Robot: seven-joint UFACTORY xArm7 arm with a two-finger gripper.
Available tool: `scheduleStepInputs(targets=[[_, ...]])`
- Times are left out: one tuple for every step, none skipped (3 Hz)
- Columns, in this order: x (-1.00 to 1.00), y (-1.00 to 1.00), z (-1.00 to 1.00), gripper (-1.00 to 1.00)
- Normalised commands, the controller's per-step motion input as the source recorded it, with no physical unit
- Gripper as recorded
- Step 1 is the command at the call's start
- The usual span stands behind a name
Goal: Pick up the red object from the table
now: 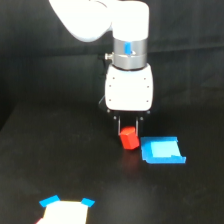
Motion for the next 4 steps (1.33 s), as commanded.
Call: scheduleStepInputs(targets=[[-0.74,-0.94,-0.94,1.0],[0.19,0.22,0.04,-0.66],[-1.0,-1.0,1.0,-1.0],[-0.49,-1.0,1.0,-0.8]])
